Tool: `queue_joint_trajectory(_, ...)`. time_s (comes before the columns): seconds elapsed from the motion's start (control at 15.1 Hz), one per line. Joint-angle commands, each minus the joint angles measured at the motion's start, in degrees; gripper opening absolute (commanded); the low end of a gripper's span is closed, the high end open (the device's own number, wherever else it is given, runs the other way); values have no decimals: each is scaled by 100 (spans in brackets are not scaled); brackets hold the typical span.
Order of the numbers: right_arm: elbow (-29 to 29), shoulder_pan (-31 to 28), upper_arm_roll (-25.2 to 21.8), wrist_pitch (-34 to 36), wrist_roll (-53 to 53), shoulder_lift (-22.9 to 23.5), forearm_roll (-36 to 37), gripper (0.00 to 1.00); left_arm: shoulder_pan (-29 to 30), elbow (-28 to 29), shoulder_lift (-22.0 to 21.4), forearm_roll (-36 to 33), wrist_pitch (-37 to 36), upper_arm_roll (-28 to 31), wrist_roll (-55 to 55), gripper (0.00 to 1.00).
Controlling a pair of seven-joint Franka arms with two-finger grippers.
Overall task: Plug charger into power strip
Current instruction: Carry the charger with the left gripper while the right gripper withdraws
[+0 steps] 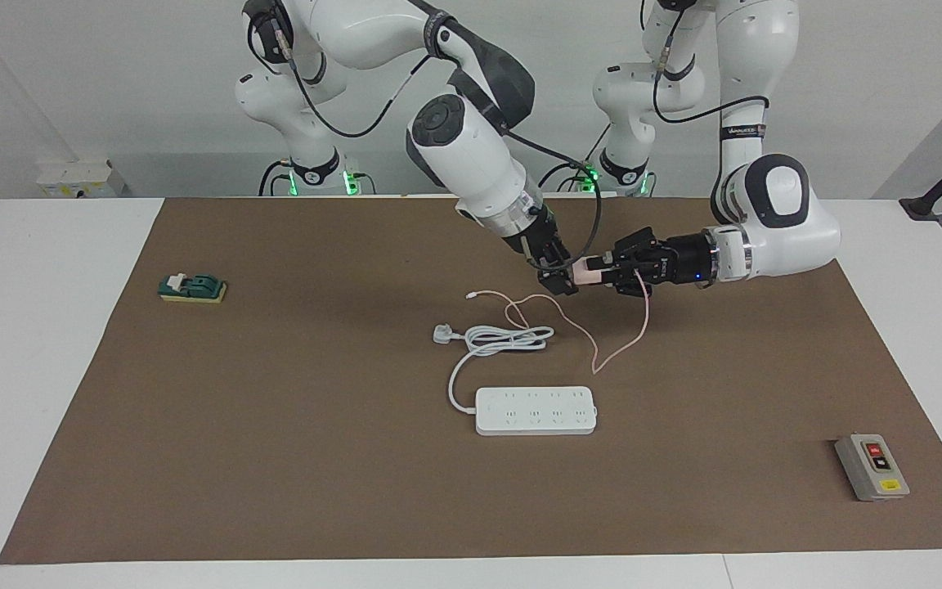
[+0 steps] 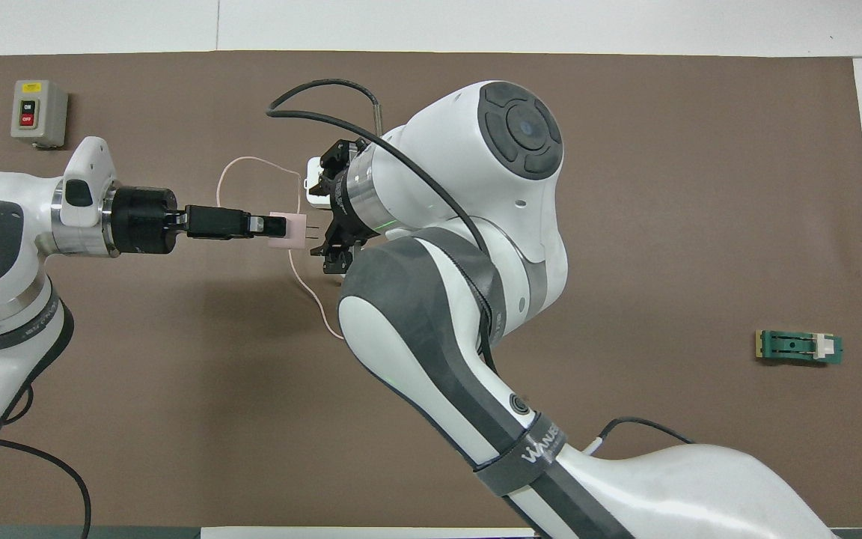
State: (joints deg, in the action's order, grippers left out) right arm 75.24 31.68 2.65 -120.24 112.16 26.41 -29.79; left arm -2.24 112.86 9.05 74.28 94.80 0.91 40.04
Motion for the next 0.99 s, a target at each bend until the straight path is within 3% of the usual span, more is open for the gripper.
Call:
queue_joint_trajectory(0.0,-18,-337,16,62,113,-92,114,100,276,-360,88,-580,-32,-3,-163,27)
queue_joint_trajectory(0.2,-36,-802,16,88,-246,-170,132,100,391,-1132,448,-1518,65,6,-320,26)
queue_joint_trajectory(0.4,-36,-1172,16,167,-685,-329,149,100,330,-1923,843,-2624,634,6,-961,24)
queue_joint_trajectory(0.79,-36,-1630,16,879,-2398,-443,605,100,-337,-2057,1108,-4647,1995,-3,-2243,17)
queue_joint_trajectory(0.93,-27,-1726,8,879,-2725,-452,738,100,-591,-1970,1134,-4826,2401,6,-2831,13)
